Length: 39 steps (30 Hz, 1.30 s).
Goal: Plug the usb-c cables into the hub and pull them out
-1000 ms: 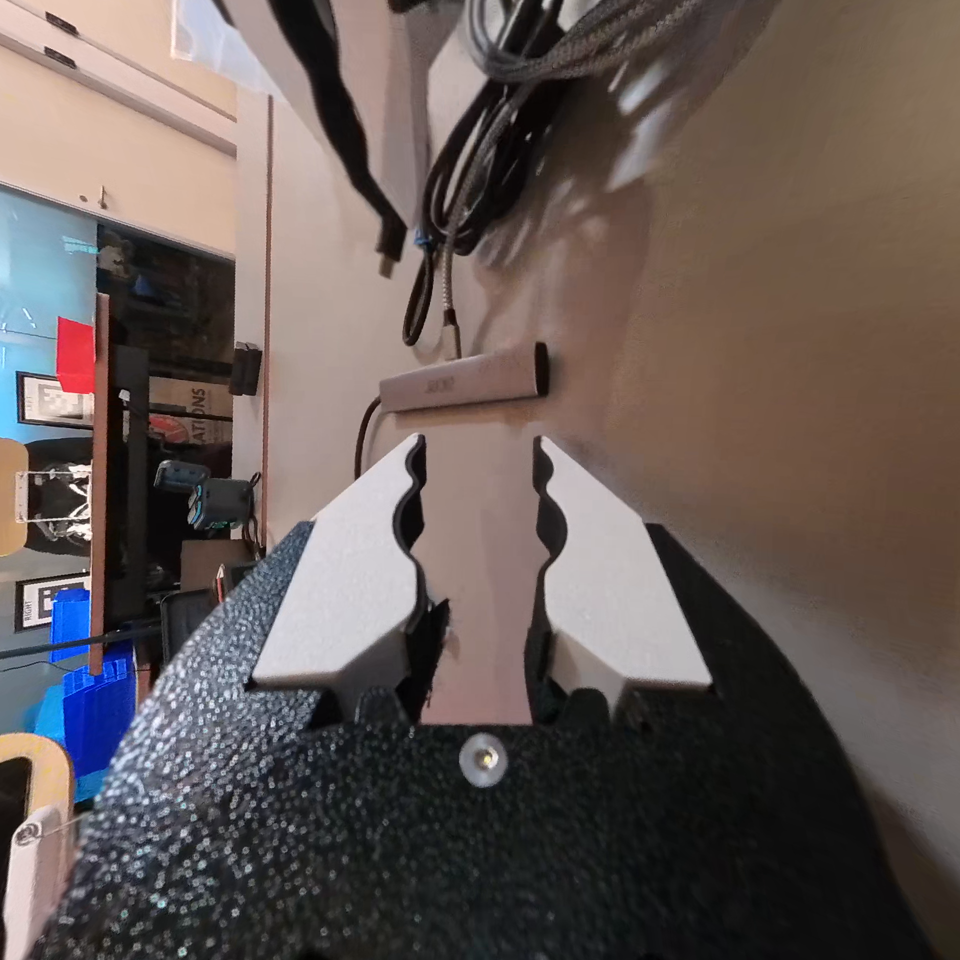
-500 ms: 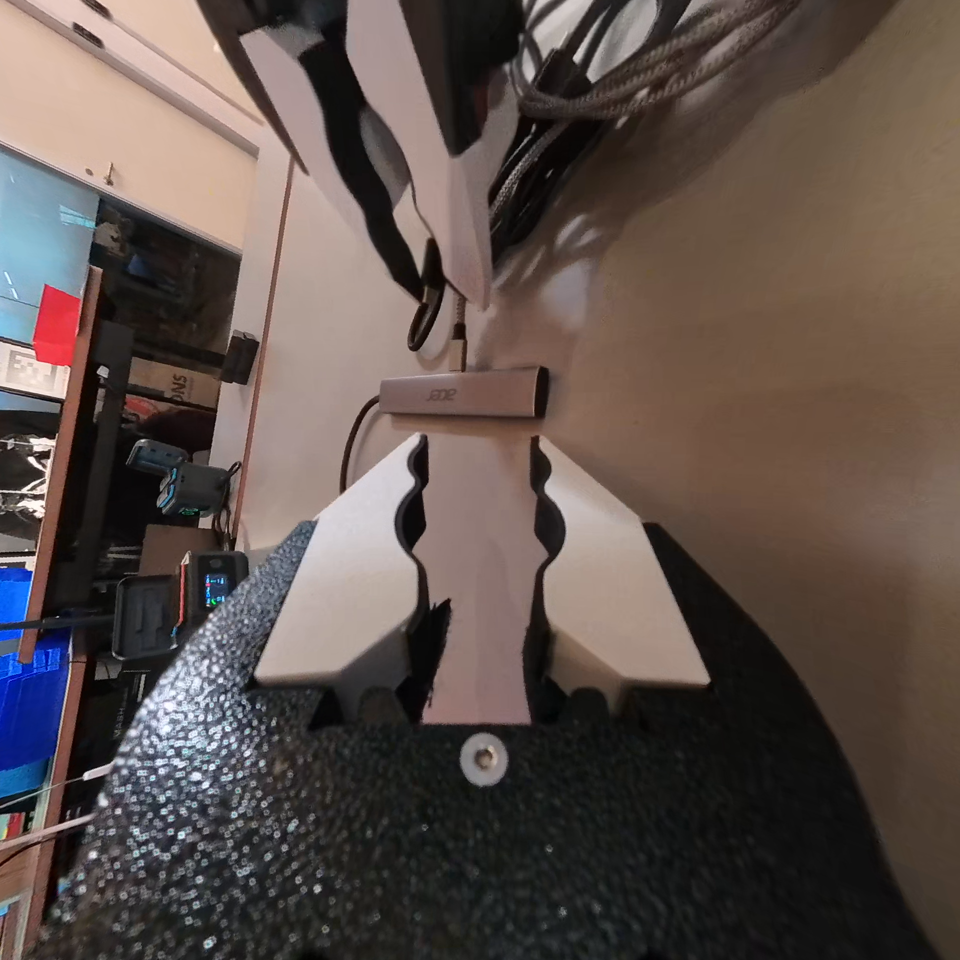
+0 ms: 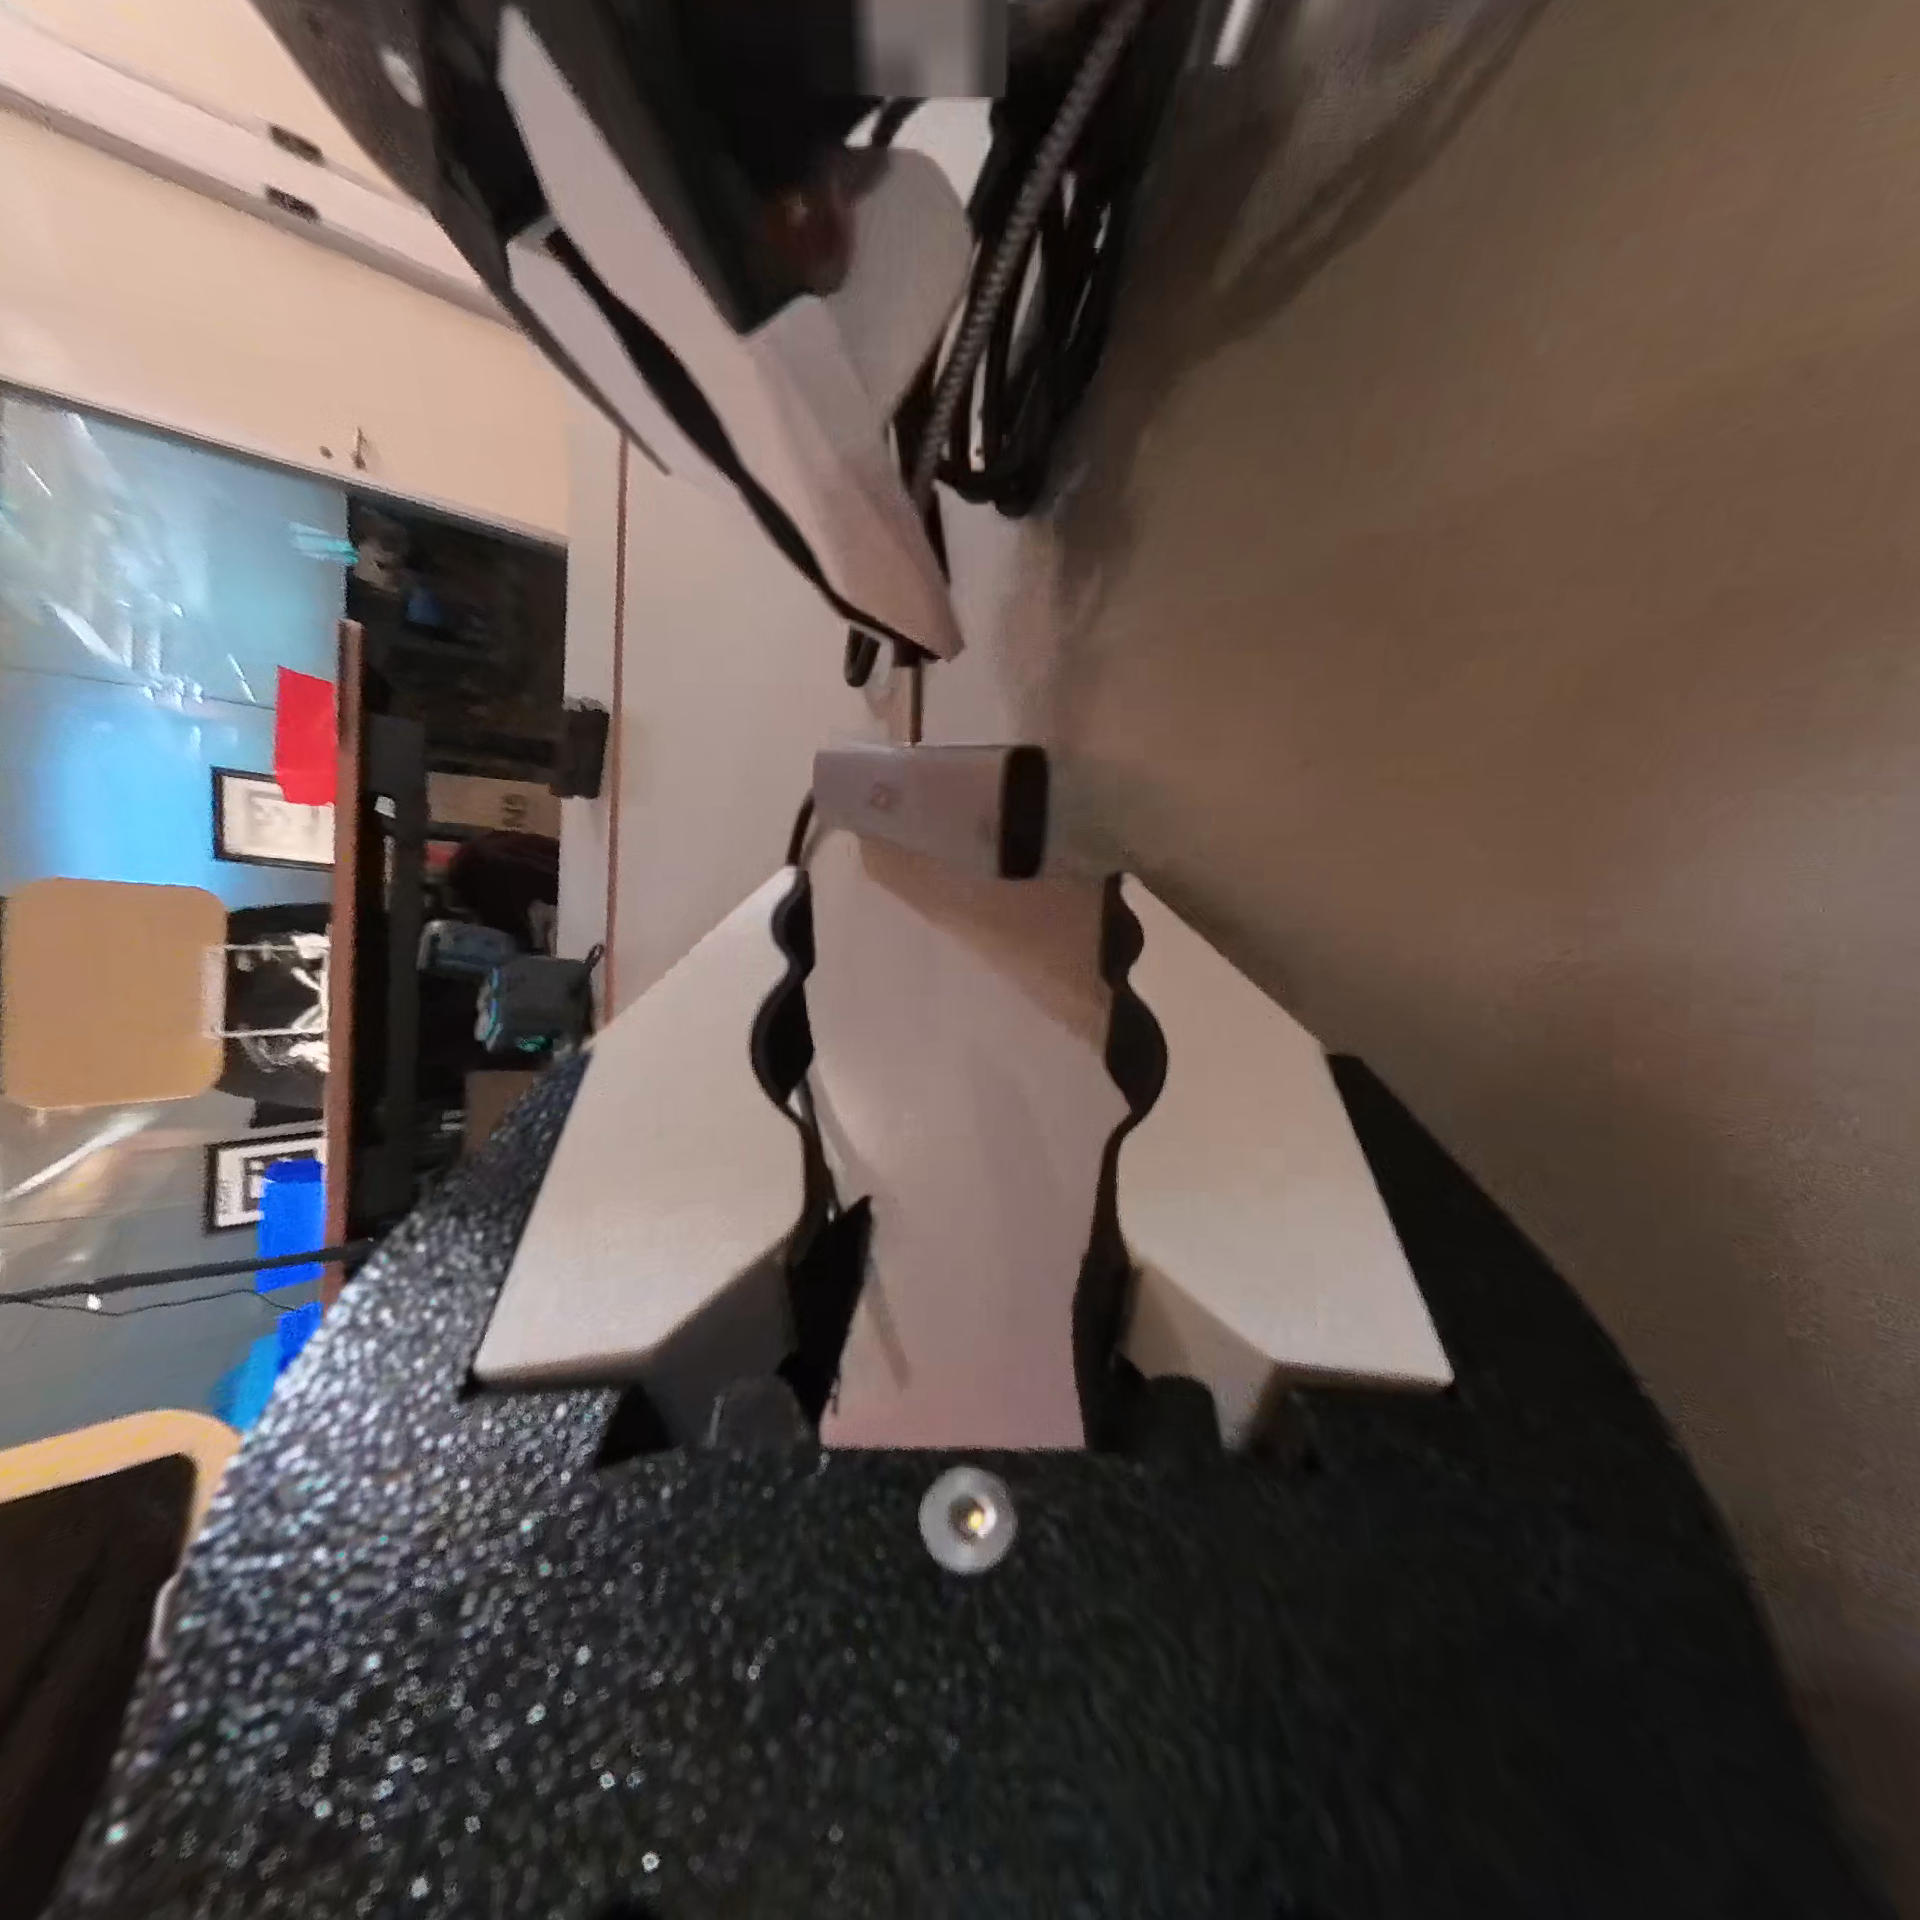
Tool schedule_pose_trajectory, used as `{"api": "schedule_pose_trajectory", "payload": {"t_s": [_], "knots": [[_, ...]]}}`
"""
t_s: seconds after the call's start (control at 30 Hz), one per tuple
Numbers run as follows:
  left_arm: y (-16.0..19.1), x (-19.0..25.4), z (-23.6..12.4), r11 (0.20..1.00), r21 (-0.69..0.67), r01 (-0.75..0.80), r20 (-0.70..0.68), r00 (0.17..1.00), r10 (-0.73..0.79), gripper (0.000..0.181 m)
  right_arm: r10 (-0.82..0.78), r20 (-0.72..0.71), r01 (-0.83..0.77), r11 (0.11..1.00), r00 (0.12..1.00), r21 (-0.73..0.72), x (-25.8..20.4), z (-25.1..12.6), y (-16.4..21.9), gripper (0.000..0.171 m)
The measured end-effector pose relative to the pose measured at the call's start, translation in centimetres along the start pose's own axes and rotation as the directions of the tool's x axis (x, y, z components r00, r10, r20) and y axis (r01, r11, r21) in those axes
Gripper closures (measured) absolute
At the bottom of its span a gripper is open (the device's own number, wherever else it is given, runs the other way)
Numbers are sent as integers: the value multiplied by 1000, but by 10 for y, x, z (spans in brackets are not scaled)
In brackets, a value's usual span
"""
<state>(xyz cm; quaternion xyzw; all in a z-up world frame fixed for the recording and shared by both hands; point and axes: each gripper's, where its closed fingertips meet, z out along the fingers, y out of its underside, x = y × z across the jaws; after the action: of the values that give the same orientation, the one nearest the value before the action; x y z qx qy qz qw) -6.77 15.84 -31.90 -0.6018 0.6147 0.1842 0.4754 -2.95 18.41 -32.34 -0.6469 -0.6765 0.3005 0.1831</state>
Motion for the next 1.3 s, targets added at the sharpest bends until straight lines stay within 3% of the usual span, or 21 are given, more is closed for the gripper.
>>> {"api": "schedule_pose_trajectory", "payload": {"t_s": [0.03,0.13,0.2,0.27,0.33,0.4,0.5,0.57,0.7,0.87,1.0,1.07,1.1,1.2,1.3], "knots": [[-2,-1,2,1000,8,-13,17,1000,13,127,19,41,-20,999,999,27,-3,-3,-3,167],[-18,-5,1,995,83,-49,72,996,43,133,45,134,-55,996,990,69,-11,-9,-7,167],[-27,-5,0,989,119,-89,97,992,77,165,45,160,-58,996,986,75,-15,-10,-8,167],[-29,-11,0,987,109,-115,152,984,98,173,39,129,-49,996,991,73,-13,-9,-8,167],[-29,-17,-1,993,104,-52,170,985,33,174,67,53,-72,993,996,93,-6,-17,-12,164],[-21,-22,-2,997,77,-16,195,981,1,174,71,-123,-61,994,990,88,9,-34,-11,153],[-12,-22,-4,999,29,-26,213,977,19,174,51,-377,-31,998,925,61,25,-62,-5,150],[-11,-21,-7,999,23,-41,213,976,35,174,54,-463,-35,998,885,50,28,-75,3,152],[-13,-16,-21,995,85,-54,204,978,36,173,108,-504,-85,994,857,68,32,-81,20,155],[-10,-12,-23,994,102,-48,193,981,28,174,-39,-506,37,999,862,-13,38,-64,13,146],[-9,-15,-25,990,139,19,181,983,-44,173,-110,-491,46,989,864,-141,54,-48,21,139],[-8,-19,-27,986,157,59,177,980,-87,173,-117,-476,58,989,872,-137,56,-43,20,151],[-7,-22,-28,983,165,81,178,978,-110,173,-120,-478,66,989,870,-129,56,-44,18,166],[-6,-28,-28,971,180,160,170,967,-191,173,-202,-575,168,979,793,-112,52,-62,-2,167],[-4,-36,-27,958,180,223,179,950,-255,173,-366,-677,346,922,638,-172,24,-87,-34,169]]}}
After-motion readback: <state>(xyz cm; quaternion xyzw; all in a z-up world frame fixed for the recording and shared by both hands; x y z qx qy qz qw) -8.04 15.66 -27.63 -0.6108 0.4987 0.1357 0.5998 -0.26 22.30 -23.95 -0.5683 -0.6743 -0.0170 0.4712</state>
